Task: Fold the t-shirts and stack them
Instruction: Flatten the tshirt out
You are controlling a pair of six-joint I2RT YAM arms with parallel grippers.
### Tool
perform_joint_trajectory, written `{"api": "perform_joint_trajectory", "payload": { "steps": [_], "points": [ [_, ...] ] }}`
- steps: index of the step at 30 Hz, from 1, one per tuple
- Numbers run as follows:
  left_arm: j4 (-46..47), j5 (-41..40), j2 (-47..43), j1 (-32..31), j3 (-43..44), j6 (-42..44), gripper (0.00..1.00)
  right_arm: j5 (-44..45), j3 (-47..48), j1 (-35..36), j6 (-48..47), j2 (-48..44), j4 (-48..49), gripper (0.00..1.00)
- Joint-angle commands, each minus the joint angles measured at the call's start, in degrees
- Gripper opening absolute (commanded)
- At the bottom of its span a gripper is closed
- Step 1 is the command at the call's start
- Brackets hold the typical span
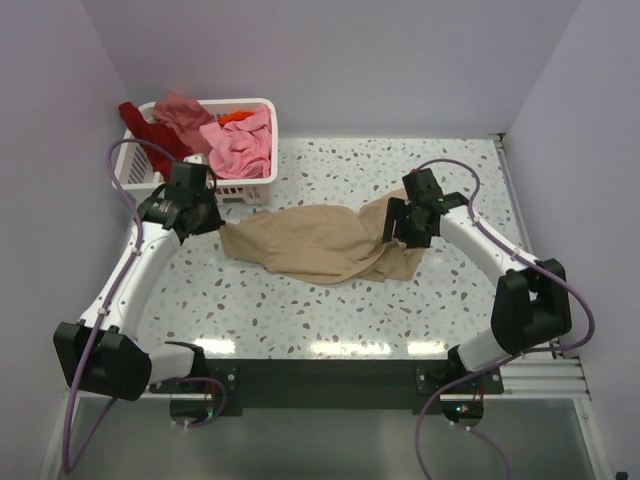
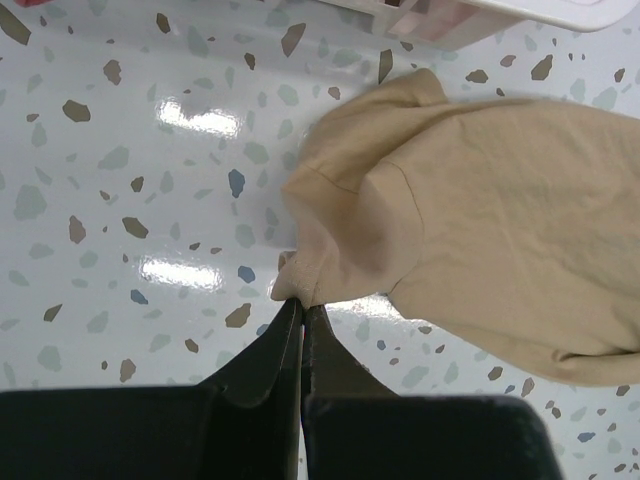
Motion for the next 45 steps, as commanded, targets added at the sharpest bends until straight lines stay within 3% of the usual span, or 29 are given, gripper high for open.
{"api": "perform_joint_trajectory", "payload": {
  "steps": [1,10,20,23,28,31,39,45],
  "points": [
    [2.1,0.4,-0.4,0.4,0.1,0.2,0.0,0.5,2.8,-0.1,1.8,2.9,2.6,0.68],
    [1.7,-0.1,-0.4,0.4,0.5,0.5,0.0,3.3,3.9,-0.1,2.6,7.6,4.7,0.65],
    [2.0,-0.8,-0.2,0.4,0.5,0.5,0.0,5.7,4.4,-0.1,2.6,10.7,5.8,0.51],
    [2.1,-0.8,-0.1,0.4,0.3,0.7,0.0,5.4,4.7,-0.1,2.9,11.4,5.8,0.42],
    [2.6,-0.7,0.0,0.4,0.1,1.1,0.0,6.1,5.4,0.0,3.3,10.2,3.8,0.08],
    [3.5,-0.1,0.0,0.4,-0.1,1.9,0.0,8.5,6.2,-0.1,3.1,8.1,0.3,0.0],
    [6.7,2.2,-0.5,0.4,1.8,4.1,0.0,13.8,11.1,-1.8,1.3,-2.6,-12.6,0.0],
    [3.2,2.7,-3.8,0.4,8.6,4.0,0.0,16.2,22.6,-6.3,-3.9,-11.7,-22.0,0.0]
  ]
}}
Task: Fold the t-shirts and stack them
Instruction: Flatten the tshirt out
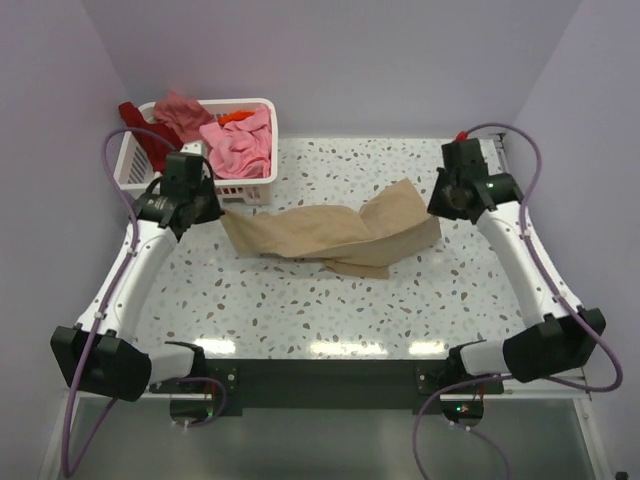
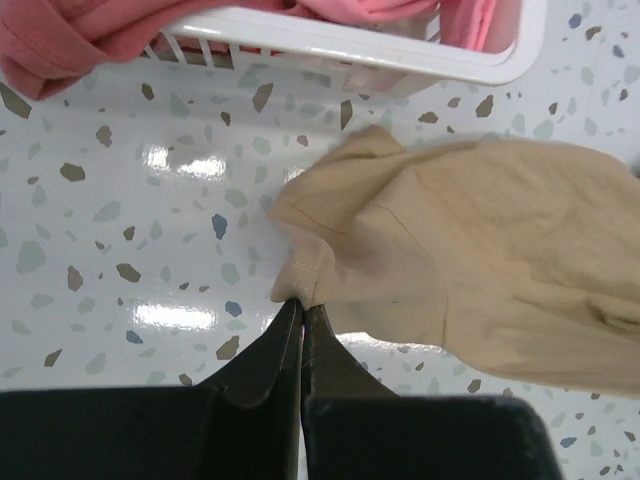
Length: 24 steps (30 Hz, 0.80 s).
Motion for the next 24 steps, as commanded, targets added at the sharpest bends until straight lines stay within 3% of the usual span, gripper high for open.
{"api": "perform_joint_trajectory", "payload": {
  "steps": [1,4,9,13,19,24],
  "points": [
    [-0.1,1.0,-4.3,0.4,7.1,1.3,0.0,4.5,9.1,-2.5,-4.4,-5.1,-8.5,0.0],
    [-1.9,2.7,-7.8,0.4,11.3,0.1,0.0,5.9,15.1,-3.3,-7.3,-5.9,-13.2,0.0],
    [-4.2,6.5,-13.0,0.4,19.7,-1.7,0.0,7.1,33.0,-3.5,-9.0,-5.2,-21.2,0.0],
    [-7.9,9.5,-15.0,0.3,30.6,-1.6,0.0,5.9,45.9,-3.5,-8.1,-6.2,-24.8,0.0],
    [-12.0,13.7,-17.3,0.3,46.6,-3.8,0.0,4.5,53.2,-3.5,-9.7,-13.1,-24.0,0.0],
    [-11.9,14.6,-20.0,0.4,52.6,-6.6,0.0,8.4,57.8,-3.5,-11.3,-17.2,-22.2,0.0]
  ]
}}
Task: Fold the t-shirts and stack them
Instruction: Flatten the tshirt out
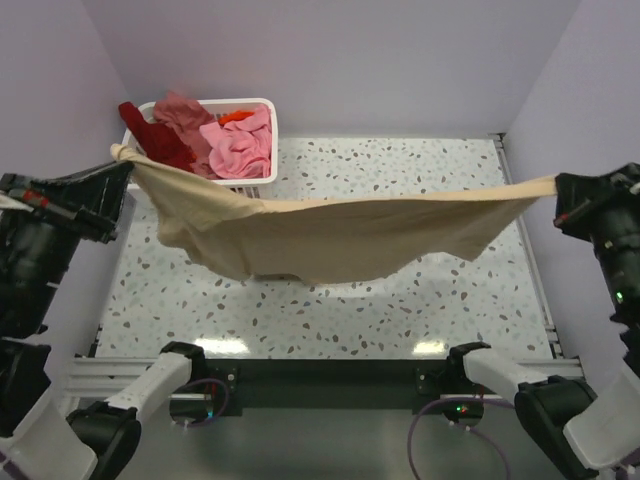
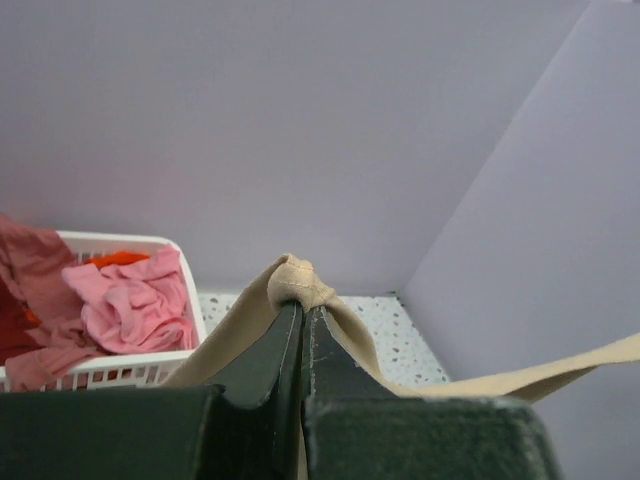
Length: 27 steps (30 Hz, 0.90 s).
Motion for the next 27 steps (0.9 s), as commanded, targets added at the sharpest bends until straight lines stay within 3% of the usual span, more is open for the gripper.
{"api": "perform_joint_trajectory", "payload": {
  "steps": [1,5,9,16,22,27],
  "points": [
    [-0.4,2.0,-1.4,0.4,3.5,-3.1,0.0,3.2,4.0,-0.2,-2.6,-2.4,0.0,0.0],
    [2.7,1.2,-2.0,0.4,3.0,-3.7,0.0,4.8,7.1,-0.2,-3.1,-2.0,0.2,0.0],
    [6.8,2.6,-0.4,0.4,-3.4,-3.3,0.0,5.1,4.9,-0.2,-2.2,-0.8,0.0,0.0],
    [13.3,5.0,7.1,0.4,-14.4,1.1,0.0,7.7,-13.3,-0.2,-3.0,-1.2,5.9,0.0],
    [19.2,7.1,16.0,0.3,-14.4,4.3,0.0,10.1,-20.1,-0.2,-4.5,3.1,13.9,0.0],
    [21.8,7.5,22.9,0.3,-8.2,5.4,0.0,11.6,-17.4,-0.2,-6.5,8.4,17.9,0.0]
  ]
}}
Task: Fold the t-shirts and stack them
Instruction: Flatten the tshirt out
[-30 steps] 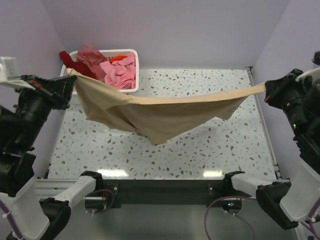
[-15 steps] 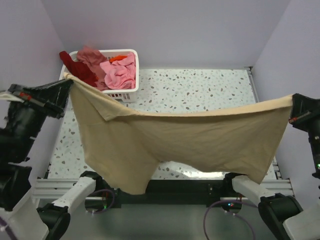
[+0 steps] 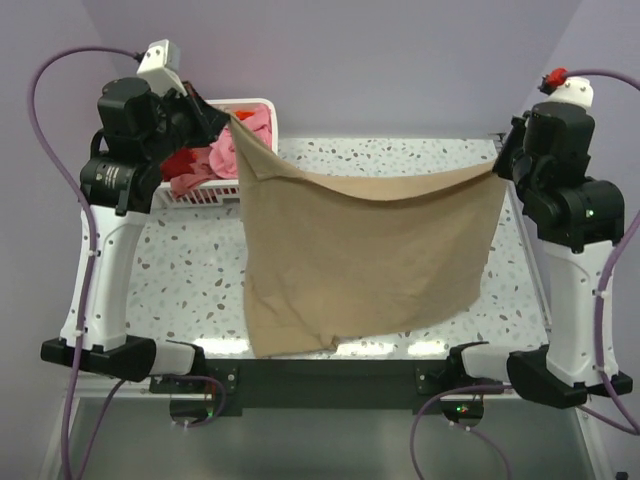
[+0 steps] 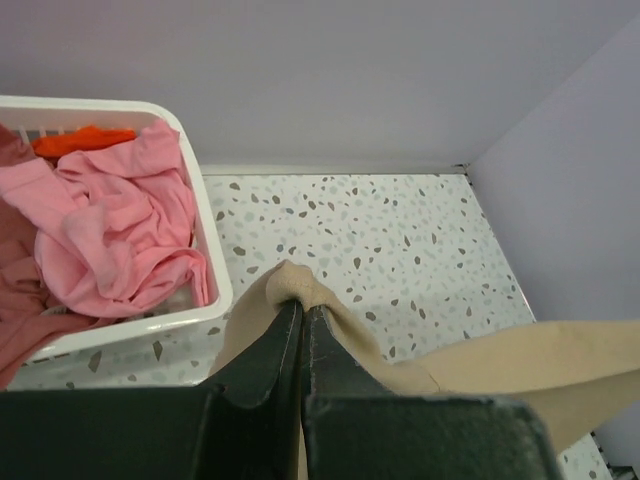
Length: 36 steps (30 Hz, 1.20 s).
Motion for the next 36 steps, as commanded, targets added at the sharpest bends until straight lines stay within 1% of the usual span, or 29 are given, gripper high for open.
{"api": "perform_joint_trajectory", "payload": {
  "steps": [1,4,8,16,20,22,23,26,27,31,34,35,36],
  "points": [
    [8.8,1.8,0.8,0.3,7.0,2.7,0.0,3.3,5.1,-0.2,-2.8,1.6,7.1,0.0],
    [9.3,2.9,3.0,0.4,10.9,2.8,0.0,3.7,9.8,-0.2,-3.7,3.7,7.1,0.0],
    [11.3,4.7,2.2,0.3,13.1,2.7,0.0,4.8,12.3,-0.2,-5.5,2.8,7.5,0.0],
    [12.6,5.3,-6.1,0.3,16.0,0.5,0.0,6.9,15.1,-0.2,-9.0,-5.8,8.1,0.0],
    [14.2,4.0,-11.9,0.3,16.8,-0.6,0.0,9.1,16.9,-0.2,-11.0,-9.5,9.9,0.0],
    [14.7,2.2,-13.2,0.3,17.9,-1.3,0.0,10.3,18.8,-0.2,-12.8,-10.5,10.3,0.0],
    [15.0,1.9,-13.5,0.3,20.1,-1.5,0.0,10.8,19.9,-0.2,-13.3,-10.5,10.3,0.0],
    [16.3,2.1,-13.1,0.4,23.1,-3.5,0.0,13.0,23.2,-0.3,-15.3,-10.6,10.2,0.0],
    [17.1,2.9,-13.1,0.4,23.1,-4.3,0.0,13.6,23.7,-0.2,-17.4,-10.6,10.3,0.0],
    [19.9,5.6,-11.7,0.4,19.5,-7.4,0.0,15.7,21.0,-0.2,-19.1,-11.2,10.9,0.0],
    [22.7,9.6,-9.7,0.3,13.4,-8.4,0.0,15.8,16.8,-0.2,-18.3,-11.6,10.9,0.0],
    [24.6,10.6,-8.4,0.3,9.6,-8.7,0.0,16.0,15.6,-0.3,-18.0,-11.7,10.9,0.0],
    [25.6,12.2,-7.7,0.3,7.7,-8.8,0.0,16.4,13.1,-0.2,-17.5,-11.7,11.0,0.0]
  ]
}}
